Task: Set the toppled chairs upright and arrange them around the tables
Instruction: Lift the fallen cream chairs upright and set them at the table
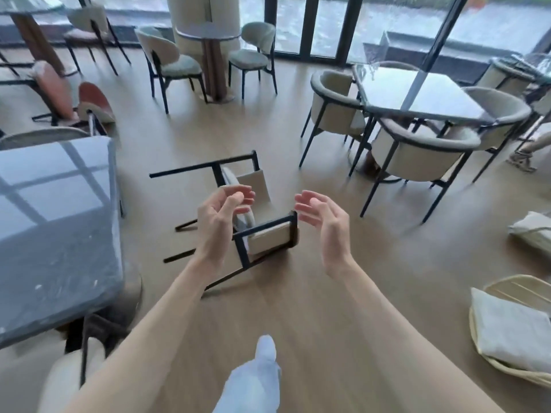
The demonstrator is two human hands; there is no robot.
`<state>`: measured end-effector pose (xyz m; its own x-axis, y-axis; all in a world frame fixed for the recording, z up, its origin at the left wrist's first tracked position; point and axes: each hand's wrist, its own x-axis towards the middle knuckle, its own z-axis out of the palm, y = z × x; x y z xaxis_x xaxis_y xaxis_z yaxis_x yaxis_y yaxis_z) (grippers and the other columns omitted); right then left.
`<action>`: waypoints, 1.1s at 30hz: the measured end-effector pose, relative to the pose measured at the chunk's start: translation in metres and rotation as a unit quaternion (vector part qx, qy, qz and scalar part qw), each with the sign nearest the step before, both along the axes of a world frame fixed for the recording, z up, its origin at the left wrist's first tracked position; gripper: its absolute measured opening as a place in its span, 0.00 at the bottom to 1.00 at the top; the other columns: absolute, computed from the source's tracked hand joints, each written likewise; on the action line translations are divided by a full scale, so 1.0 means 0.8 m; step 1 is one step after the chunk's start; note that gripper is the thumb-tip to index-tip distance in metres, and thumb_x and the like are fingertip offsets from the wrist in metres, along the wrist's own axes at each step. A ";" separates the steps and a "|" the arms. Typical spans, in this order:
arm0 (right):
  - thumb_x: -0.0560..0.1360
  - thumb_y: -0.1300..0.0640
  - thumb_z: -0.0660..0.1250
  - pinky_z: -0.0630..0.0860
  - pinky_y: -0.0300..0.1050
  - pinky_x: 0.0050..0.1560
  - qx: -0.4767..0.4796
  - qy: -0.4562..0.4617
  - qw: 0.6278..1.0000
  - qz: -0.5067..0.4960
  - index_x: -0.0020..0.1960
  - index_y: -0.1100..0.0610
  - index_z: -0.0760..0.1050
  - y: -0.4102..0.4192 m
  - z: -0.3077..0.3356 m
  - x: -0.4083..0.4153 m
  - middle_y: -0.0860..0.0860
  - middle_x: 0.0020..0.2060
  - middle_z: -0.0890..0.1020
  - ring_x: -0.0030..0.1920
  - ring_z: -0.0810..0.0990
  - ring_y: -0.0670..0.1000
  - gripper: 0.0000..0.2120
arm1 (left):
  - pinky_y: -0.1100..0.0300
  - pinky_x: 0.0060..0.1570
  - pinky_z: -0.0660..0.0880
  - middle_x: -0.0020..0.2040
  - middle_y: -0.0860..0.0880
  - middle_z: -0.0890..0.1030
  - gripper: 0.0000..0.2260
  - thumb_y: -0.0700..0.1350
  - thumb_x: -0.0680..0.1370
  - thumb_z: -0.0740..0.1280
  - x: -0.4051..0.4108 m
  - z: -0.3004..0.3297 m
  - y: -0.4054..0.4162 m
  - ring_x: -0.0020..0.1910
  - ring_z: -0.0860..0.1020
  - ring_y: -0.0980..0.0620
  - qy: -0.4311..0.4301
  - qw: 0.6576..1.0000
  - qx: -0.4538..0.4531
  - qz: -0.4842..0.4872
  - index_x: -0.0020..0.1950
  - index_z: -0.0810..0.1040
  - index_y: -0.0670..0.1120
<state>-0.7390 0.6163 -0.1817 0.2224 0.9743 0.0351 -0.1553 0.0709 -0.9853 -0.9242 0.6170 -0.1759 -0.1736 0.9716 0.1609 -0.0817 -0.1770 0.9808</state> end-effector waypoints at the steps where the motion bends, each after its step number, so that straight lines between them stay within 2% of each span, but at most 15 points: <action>1: 0.80 0.62 0.60 0.80 0.52 0.56 -0.002 -0.006 1.000 -0.002 0.56 0.62 0.82 0.029 -0.008 0.018 0.59 0.52 0.86 0.54 0.84 0.59 0.12 | 0.55 0.52 0.80 0.49 0.44 0.86 0.10 0.43 0.79 0.62 0.014 -0.011 0.032 0.51 0.84 0.44 0.002 1.000 0.003 0.000 0.52 0.84 0.45; 3: 0.81 0.64 0.59 0.79 0.54 0.57 -0.009 -0.014 1.000 -0.010 0.57 0.63 0.81 0.095 -0.025 0.056 0.60 0.52 0.86 0.55 0.84 0.61 0.13 | 0.57 0.50 0.80 0.49 0.44 0.86 0.11 0.44 0.78 0.62 0.046 -0.038 0.103 0.50 0.84 0.44 -0.007 1.000 0.004 -0.006 0.52 0.83 0.43; 6: 0.81 0.65 0.59 0.78 0.58 0.60 -0.031 -0.014 0.999 -0.030 0.57 0.64 0.81 0.212 -0.037 0.113 0.60 0.52 0.86 0.56 0.83 0.62 0.13 | 0.54 0.48 0.80 0.48 0.43 0.85 0.12 0.45 0.77 0.62 0.100 -0.063 0.224 0.48 0.84 0.43 -0.043 0.999 -0.020 -0.014 0.53 0.82 0.41; 10: 0.78 0.59 0.62 0.79 0.55 0.57 -0.042 -0.028 0.998 -0.024 0.55 0.61 0.83 0.353 -0.016 0.174 0.59 0.51 0.86 0.55 0.84 0.59 0.12 | 0.47 0.47 0.81 0.47 0.43 0.85 0.12 0.45 0.76 0.62 0.167 -0.053 0.367 0.46 0.84 0.42 -0.074 0.996 -0.053 0.003 0.53 0.82 0.41; 14: 0.80 0.62 0.60 0.78 0.55 0.58 -0.040 -0.025 0.999 -0.011 0.55 0.61 0.82 0.488 -0.003 0.224 0.58 0.51 0.86 0.54 0.84 0.59 0.12 | 0.50 0.46 0.81 0.47 0.43 0.85 0.12 0.45 0.77 0.63 0.216 -0.031 0.497 0.45 0.84 0.44 -0.066 0.997 -0.047 0.007 0.52 0.82 0.41; 18: 0.80 0.63 0.60 0.78 0.56 0.57 -0.048 -0.027 0.998 0.040 0.55 0.63 0.82 0.626 -0.023 0.256 0.59 0.51 0.86 0.52 0.84 0.57 0.12 | 0.53 0.44 0.81 0.45 0.43 0.85 0.11 0.44 0.76 0.62 0.248 -0.035 0.616 0.42 0.83 0.46 -0.075 0.995 -0.050 0.051 0.51 0.82 0.41; 22: 0.80 0.63 0.61 0.78 0.57 0.58 -0.057 -0.027 0.990 0.129 0.53 0.59 0.82 0.776 -0.053 0.270 0.57 0.50 0.87 0.51 0.85 0.56 0.11 | 0.51 0.44 0.79 0.45 0.43 0.85 0.10 0.45 0.75 0.63 0.265 -0.059 0.719 0.43 0.83 0.44 -0.098 0.983 -0.060 0.147 0.49 0.82 0.43; 24: 0.80 0.63 0.61 0.78 0.57 0.59 -0.085 -0.033 0.978 0.189 0.52 0.58 0.82 0.838 -0.059 0.264 0.56 0.49 0.87 0.51 0.85 0.55 0.11 | 0.51 0.44 0.79 0.46 0.41 0.84 0.10 0.43 0.76 0.62 0.270 -0.067 0.750 0.43 0.82 0.42 -0.117 0.964 -0.077 0.224 0.49 0.82 0.43; 28: 0.81 0.63 0.60 0.78 0.56 0.59 -0.100 -0.060 0.941 0.318 0.54 0.60 0.82 0.940 -0.059 0.231 0.57 0.50 0.86 0.51 0.84 0.55 0.11 | 0.52 0.43 0.78 0.47 0.40 0.83 0.10 0.37 0.81 0.59 0.272 -0.071 0.795 0.40 0.82 0.45 -0.154 0.919 -0.084 0.352 0.49 0.80 0.42; 30: 0.81 0.64 0.60 0.78 0.55 0.58 -0.100 -0.080 0.918 0.376 0.55 0.62 0.81 0.983 -0.056 0.201 0.59 0.51 0.86 0.51 0.84 0.57 0.12 | 0.51 0.44 0.77 0.46 0.39 0.83 0.10 0.35 0.81 0.59 0.264 -0.071 0.813 0.39 0.81 0.44 -0.173 0.886 -0.078 0.422 0.50 0.80 0.40; 33: 0.80 0.64 0.60 0.79 0.54 0.58 -0.088 -0.097 0.880 0.457 0.54 0.62 0.82 1.033 -0.059 0.143 0.59 0.51 0.86 0.53 0.84 0.61 0.12 | 0.55 0.41 0.77 0.45 0.39 0.82 0.10 0.35 0.81 0.58 0.240 -0.072 0.846 0.38 0.81 0.46 -0.182 0.838 -0.058 0.510 0.53 0.79 0.36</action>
